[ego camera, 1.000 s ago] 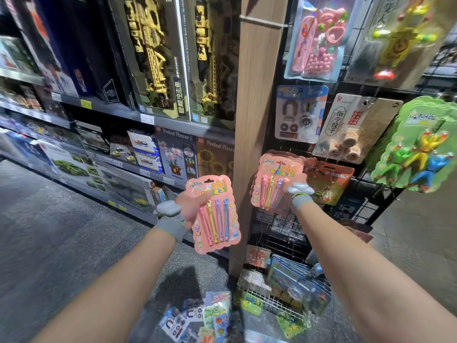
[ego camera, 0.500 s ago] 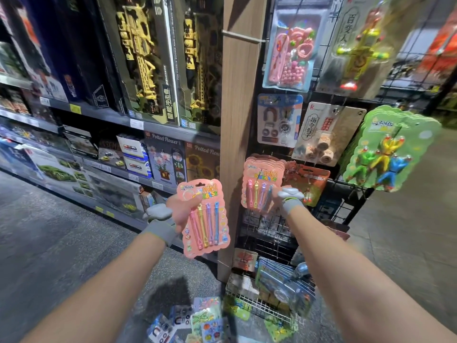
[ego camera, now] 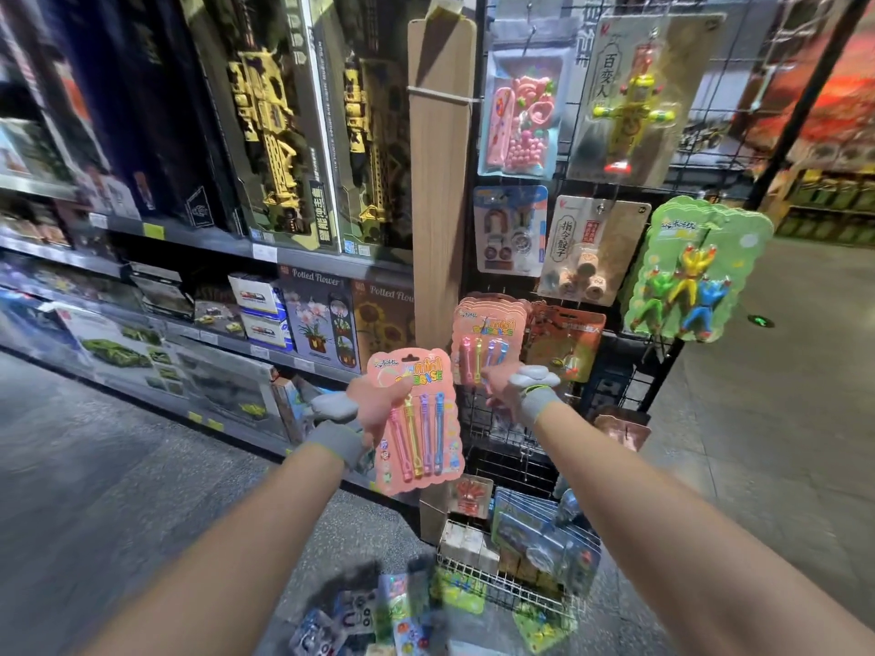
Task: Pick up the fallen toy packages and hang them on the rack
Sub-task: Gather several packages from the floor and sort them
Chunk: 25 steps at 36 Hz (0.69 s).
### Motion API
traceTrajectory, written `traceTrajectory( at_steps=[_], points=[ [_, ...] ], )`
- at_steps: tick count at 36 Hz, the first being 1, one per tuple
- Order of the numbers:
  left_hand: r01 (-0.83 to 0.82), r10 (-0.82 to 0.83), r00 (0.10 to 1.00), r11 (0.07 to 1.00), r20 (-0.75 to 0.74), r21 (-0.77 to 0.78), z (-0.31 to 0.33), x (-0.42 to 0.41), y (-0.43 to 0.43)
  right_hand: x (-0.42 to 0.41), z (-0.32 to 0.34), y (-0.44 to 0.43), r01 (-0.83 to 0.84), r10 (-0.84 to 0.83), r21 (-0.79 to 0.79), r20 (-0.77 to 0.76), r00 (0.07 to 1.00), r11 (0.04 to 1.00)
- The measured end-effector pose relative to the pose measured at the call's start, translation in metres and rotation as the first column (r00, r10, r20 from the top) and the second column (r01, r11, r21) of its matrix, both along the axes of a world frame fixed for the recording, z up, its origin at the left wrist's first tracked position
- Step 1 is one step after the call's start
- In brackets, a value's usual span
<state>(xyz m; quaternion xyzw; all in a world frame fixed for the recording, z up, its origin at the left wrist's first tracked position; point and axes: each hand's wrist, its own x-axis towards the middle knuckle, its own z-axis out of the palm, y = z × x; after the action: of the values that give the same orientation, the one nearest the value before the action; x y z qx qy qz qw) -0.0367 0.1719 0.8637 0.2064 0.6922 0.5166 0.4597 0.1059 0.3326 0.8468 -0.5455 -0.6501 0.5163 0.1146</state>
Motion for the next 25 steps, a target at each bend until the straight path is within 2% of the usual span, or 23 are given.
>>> traceTrajectory(
  at_steps=[3,7,10,13,21,25],
  points=[
    [0.025,-0.025,0.999,0.999,-0.025,-0.020,0.000,0.006,0.002,-0.002,0.001,-0.015,-0.006,0.002,-0.055,-0.074,0.997,0.998],
    [-0.004,0.004,0.999,1.000,-0.036,0.009,-0.029,-0.019,0.003,-0.007,0.001,-0.041,-0.022,0.024,0.037,-0.060,0.998,0.999],
    [0.013,-0.012,0.999,0.999,-0.037,0.030,-0.011,-0.003,-0.007,-0.004,0.005,-0.060,-0.039,0.038,-0.006,-0.157,0.987,0.999],
    [0.007,-0.005,0.999,0.999,-0.054,0.047,0.005,0.015,-0.012,0.001,0.008,-0.070,-0.036,0.038,0.017,-0.192,0.981,0.999],
    [0.049,-0.045,0.993,0.998,-0.107,0.038,-0.012,0.006,0.007,0.014,-0.003,-0.062,-0.065,0.080,0.123,-0.122,0.989,0.990],
    [0.081,-0.076,0.993,0.995,-0.091,0.050,-0.012,0.008,0.012,0.021,-0.001,-0.062,-0.050,0.062,0.066,-0.197,0.978,0.997]
  ],
)
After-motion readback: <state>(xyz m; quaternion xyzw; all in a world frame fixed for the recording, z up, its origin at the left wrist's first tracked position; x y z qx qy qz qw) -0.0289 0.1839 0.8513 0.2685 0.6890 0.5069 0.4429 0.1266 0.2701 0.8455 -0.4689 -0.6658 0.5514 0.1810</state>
